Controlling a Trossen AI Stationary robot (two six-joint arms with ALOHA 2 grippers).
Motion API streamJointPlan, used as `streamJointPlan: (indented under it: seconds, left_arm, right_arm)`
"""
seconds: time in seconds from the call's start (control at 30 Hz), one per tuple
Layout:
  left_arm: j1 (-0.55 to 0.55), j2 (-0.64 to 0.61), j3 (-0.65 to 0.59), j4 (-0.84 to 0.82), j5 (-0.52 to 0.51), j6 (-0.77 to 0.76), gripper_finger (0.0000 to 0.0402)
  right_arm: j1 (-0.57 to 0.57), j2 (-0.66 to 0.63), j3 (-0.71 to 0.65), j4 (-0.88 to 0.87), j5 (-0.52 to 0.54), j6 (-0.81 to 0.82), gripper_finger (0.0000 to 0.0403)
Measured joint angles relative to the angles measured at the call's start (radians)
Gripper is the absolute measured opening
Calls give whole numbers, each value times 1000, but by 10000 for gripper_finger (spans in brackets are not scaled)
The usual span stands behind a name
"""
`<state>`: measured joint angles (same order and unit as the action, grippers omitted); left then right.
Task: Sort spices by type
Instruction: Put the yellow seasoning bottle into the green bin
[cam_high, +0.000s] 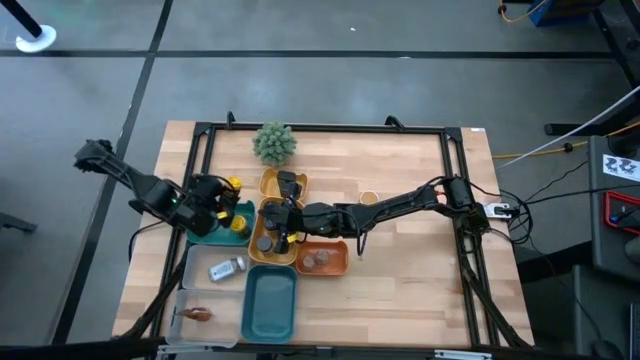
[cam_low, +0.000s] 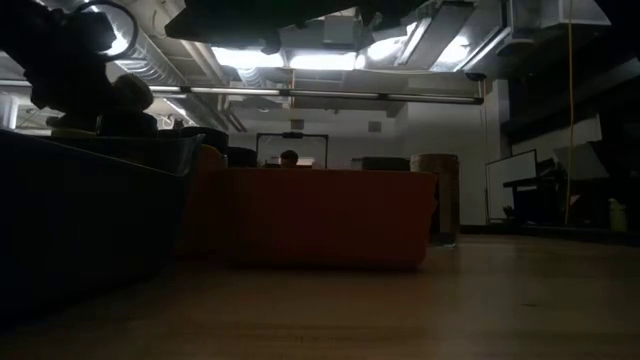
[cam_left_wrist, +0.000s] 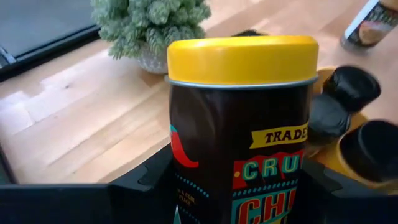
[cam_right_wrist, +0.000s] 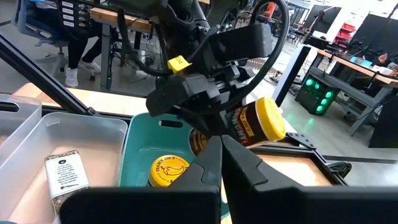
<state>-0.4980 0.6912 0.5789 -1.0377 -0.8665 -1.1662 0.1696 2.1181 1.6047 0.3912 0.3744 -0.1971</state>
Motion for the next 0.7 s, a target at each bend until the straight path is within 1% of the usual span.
streamJointPlan:
  seconds: [0.17, 0.3, 0.43, 0.6, 0.7]
  left_arm:
    - [1, 46, 0, 60, -72, -6, 198]
    - [1, 88, 0, 61, -134, -57, 198]
    - [2, 139, 0, 75, -170, -115, 198]
    - [2, 226, 0, 147, -212, -112, 198]
    - [2, 282, 0, 163, -234, -141, 198]
  right_arm:
    - [0, 0, 0, 0, 0, 0, 8]
    - [0, 0, 0, 0, 0, -1, 8]
    - [0, 0, 0, 1, 0, -18, 8]
    - [0, 0, 0, 1, -1, -21, 8]
    - [0, 0, 0, 1, -1, -21, 8]
